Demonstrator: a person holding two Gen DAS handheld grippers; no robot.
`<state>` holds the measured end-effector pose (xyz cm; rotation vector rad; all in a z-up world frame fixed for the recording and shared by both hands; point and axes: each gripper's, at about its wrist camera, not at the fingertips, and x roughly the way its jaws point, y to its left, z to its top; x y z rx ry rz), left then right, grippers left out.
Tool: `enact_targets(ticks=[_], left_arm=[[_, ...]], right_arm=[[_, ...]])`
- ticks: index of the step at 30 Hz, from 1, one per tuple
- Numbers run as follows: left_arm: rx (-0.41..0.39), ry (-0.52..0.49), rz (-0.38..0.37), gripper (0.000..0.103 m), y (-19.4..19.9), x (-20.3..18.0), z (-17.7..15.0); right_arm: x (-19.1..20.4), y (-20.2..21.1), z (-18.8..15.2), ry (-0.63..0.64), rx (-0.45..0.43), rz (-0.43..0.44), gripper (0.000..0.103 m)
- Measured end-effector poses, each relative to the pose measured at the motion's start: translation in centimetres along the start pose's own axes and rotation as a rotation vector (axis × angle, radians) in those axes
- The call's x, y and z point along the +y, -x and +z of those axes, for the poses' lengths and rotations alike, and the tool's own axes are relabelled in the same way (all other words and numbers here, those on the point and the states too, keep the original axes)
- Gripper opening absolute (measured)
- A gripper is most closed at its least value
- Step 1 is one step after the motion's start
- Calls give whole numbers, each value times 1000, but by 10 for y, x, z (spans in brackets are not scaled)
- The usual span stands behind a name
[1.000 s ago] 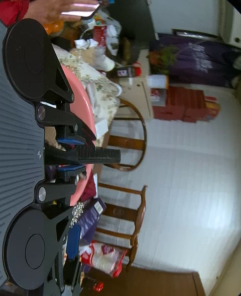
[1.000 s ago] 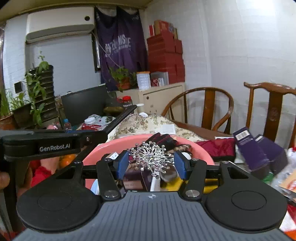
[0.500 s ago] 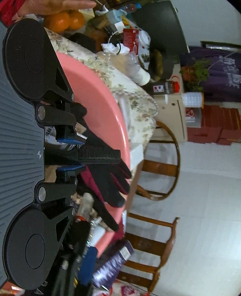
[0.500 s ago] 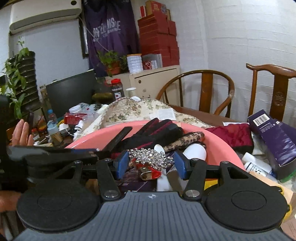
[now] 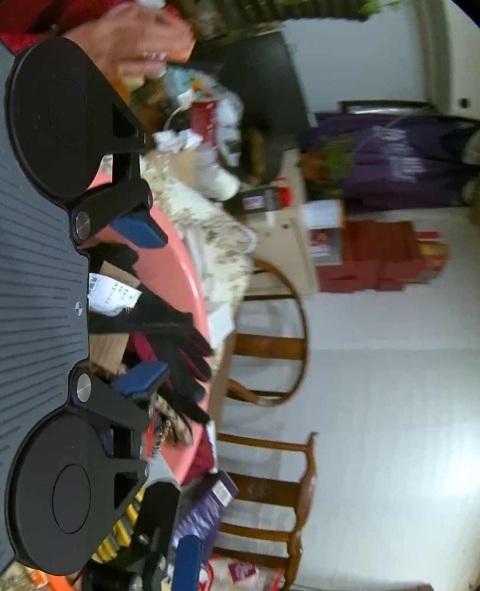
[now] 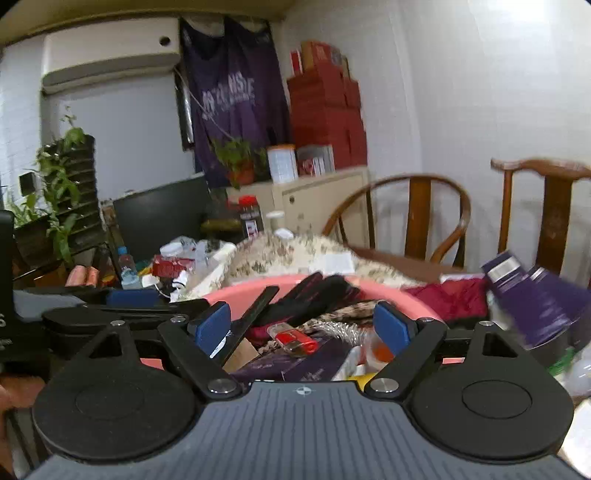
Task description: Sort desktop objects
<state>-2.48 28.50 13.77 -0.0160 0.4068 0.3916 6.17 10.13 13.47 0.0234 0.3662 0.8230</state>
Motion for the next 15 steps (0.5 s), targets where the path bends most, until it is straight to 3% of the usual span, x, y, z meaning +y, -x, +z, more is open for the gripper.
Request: enact_targets(ticks=[3, 8, 15], left_arm=[[-66, -38, -24, 90, 39, -17, -5], [-128, -104, -129, 95, 92, -71, -24], [-96, -181, -371, 97, 111, -185, -57]], right_arm=[[-11, 44, -7, 9, -31, 8, 88], [-50, 123, -44, -5, -68, -35, 96], [-120, 218, -118, 0, -68, -255, 96]])
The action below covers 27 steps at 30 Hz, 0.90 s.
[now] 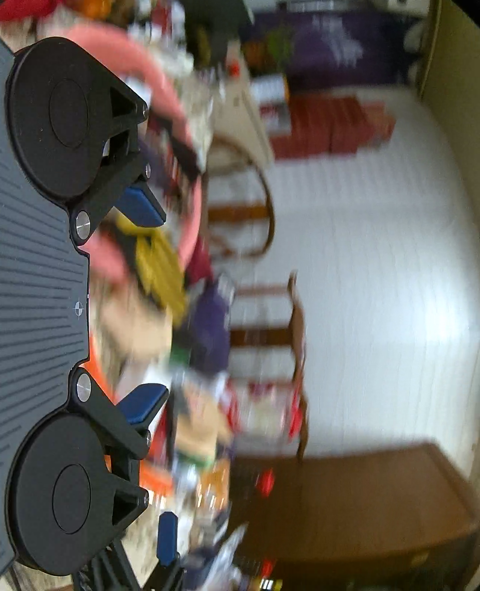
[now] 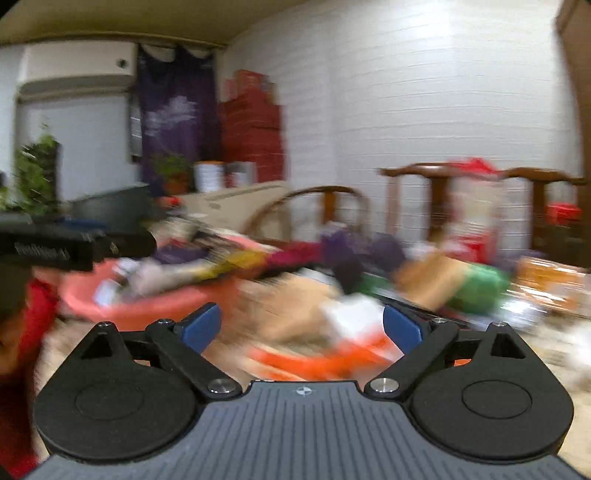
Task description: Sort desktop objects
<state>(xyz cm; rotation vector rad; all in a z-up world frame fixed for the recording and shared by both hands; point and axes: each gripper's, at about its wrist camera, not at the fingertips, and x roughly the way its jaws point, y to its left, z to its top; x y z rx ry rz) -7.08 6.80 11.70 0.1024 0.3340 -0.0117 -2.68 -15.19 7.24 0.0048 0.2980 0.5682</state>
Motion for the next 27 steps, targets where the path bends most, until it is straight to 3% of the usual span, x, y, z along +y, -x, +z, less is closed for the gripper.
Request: enact_targets(ticks=[6, 11, 17, 22, 27], left_arm=[[62, 16, -165, 97, -56, -82, -16], [73, -21, -149, 97, -103, -119, -30], [105, 21, -141, 97, -143, -110, -48], [109, 33, -129, 98, -143, -93, -56], [138, 83, -152, 98, -148, -90, -59]], right_arm=[[-81, 40, -42, -4, 42, -217, 95], [-141, 58, -62, -115, 82, -314, 95], [-169, 38, -67, -313, 147, -297, 95], [-185, 9, -52, -300, 131, -470, 95], [-225, -27, -37, -396, 156, -499, 93]])
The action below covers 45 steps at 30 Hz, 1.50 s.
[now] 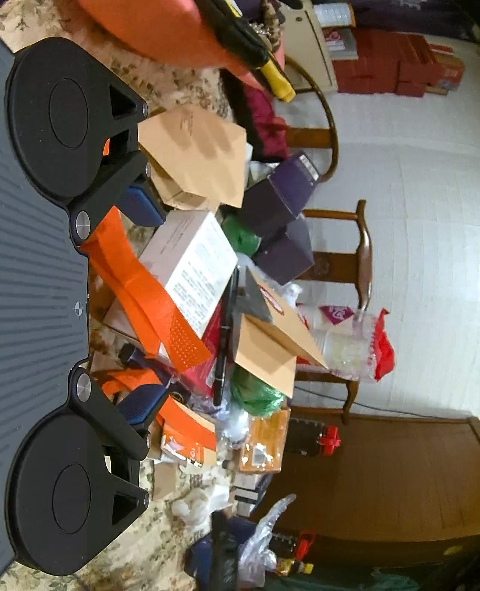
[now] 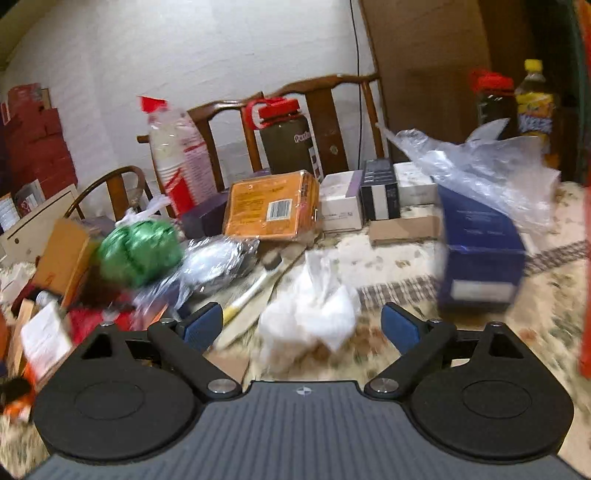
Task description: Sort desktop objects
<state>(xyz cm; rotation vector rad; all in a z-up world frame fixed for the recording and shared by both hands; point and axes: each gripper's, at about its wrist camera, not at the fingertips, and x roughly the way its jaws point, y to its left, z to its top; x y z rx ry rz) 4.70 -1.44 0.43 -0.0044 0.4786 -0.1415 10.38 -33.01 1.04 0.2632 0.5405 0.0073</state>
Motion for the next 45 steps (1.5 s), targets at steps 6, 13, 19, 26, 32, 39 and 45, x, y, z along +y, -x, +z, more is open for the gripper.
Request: enact_targets(ticks=[6, 13, 19, 26, 32, 39, 45], left_arm=[[7, -4, 8, 98, -1, -1, -1], [15, 16, 3, 98, -2, 0, -2], [17, 30, -55, 99, 2, -11, -6], [30, -43, -90, 99, 1, -48, 15], [39, -29, -37, 99, -5, -35, 30], [76, -47, 36, 99, -9, -13, 44], [62, -75, 58, 100, -16, -12, 74]], right_arm=[[4, -53, 5, 38, 119, -77, 82], [25, 0, -27, 144, 127, 45, 44], [43, 62, -84, 295, 75, 127, 43], [44, 55, -82, 258, 130, 188, 45], [53, 53, -86, 324, 149, 207, 69], [57, 52, -88, 359, 159, 209, 83], [33, 64, -80, 170, 64, 203, 98]])
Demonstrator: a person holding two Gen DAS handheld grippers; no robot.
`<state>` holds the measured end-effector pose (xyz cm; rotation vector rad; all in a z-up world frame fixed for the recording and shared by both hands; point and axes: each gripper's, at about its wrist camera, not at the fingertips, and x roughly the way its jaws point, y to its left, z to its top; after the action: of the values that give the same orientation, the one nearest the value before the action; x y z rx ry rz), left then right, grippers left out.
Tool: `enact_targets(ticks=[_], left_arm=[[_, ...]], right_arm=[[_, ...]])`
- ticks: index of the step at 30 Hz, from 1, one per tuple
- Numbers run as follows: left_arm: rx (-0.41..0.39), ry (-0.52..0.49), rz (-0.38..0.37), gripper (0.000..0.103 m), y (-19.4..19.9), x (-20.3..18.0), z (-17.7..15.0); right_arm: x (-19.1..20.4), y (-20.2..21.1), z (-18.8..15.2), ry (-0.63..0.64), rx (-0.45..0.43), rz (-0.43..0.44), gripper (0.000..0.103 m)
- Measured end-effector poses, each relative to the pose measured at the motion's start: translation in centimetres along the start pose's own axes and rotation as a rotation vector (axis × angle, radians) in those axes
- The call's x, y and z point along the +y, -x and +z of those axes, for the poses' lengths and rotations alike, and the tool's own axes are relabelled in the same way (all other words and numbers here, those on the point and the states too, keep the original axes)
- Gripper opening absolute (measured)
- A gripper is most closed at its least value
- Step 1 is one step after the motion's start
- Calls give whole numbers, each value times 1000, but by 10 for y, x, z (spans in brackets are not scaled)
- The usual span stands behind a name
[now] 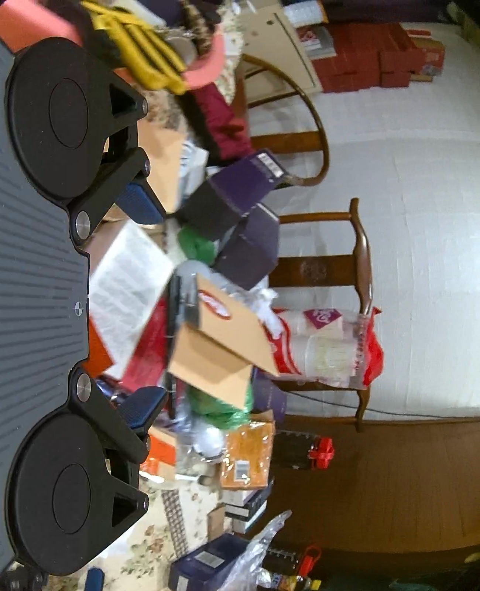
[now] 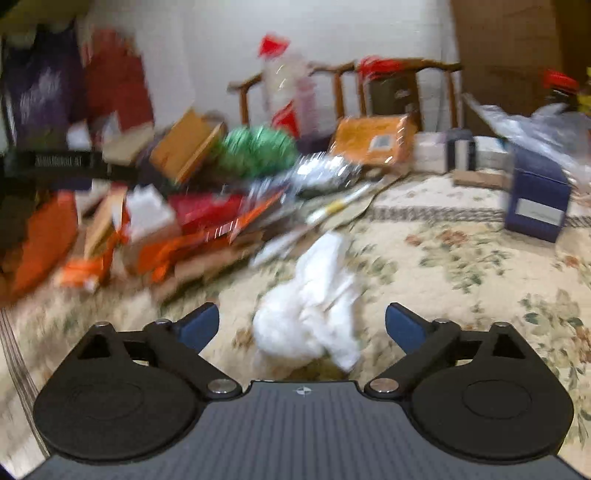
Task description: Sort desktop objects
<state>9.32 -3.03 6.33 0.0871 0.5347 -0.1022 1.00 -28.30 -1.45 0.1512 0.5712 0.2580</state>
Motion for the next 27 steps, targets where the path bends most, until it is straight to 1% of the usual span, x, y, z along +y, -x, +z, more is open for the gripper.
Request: enact_targets(ticks=[1, 3, 4, 5, 6, 7, 9, 11, 12, 14, 16, 18, 19, 20, 22, 25, 26, 27], left_arm=[[1, -6, 5, 100, -2, -1, 3], [9, -19, 18, 100, -8, -1, 9], [10, -26, 27, 100, -10, -1, 12], [11, -37, 35, 100, -13, -1, 15], [12, -46, 43, 100, -15, -1, 18], [11, -51, 51, 100, -18, 0, 22], [17, -66, 53, 100, -26, 2, 28], [26, -84, 65, 100, -34, 3, 35], [26, -102, 62, 100, -37, 3, 38], [29, -141, 39, 100, -41, 3, 41], [20, -169, 28, 100, -42, 1, 43], [30, -195, 1, 101, -47, -2, 45], [42, -200, -14, 101, -52, -4, 46], [48, -200, -27, 101, -56, -5, 46], [72, -205, -69, 101, -65, -10, 46], [94, -231, -65, 101, -76, -21, 41], [88, -242, -47, 100, -79, -25, 39], [62, -240, -5, 94, -81, -28, 35]], right_arm=[[-2, 1, 1, 10, -3, 8, 98], [1, -1, 7, 83, 54, -5, 100], [3, 0, 9, 123, 51, -35, 100], [4, 3, 10, 133, 18, -71, 103], [3, 6, 10, 124, -16, -99, 103], [0, 7, 11, 103, -20, -110, 103], [-4, 3, 13, 64, 18, -99, 103], [-4, 1, 12, 47, 15, -83, 103], [-2, 0, 11, 44, 11, -77, 103], [5, -5, 11, 59, 32, -86, 102], [5, -11, 11, 33, 46, -84, 102], [3, -20, 10, 5, 90, -94, 102], [4, -25, 10, 15, 116, -107, 102], [5, -25, 10, 36, 114, -116, 102], [7, -25, 7, 35, 98, -126, 102], [10, -26, 4, 57, 99, -143, 102], [11, -26, 4, 64, 97, -149, 99], [10, -26, 4, 61, 91, -168, 90]])
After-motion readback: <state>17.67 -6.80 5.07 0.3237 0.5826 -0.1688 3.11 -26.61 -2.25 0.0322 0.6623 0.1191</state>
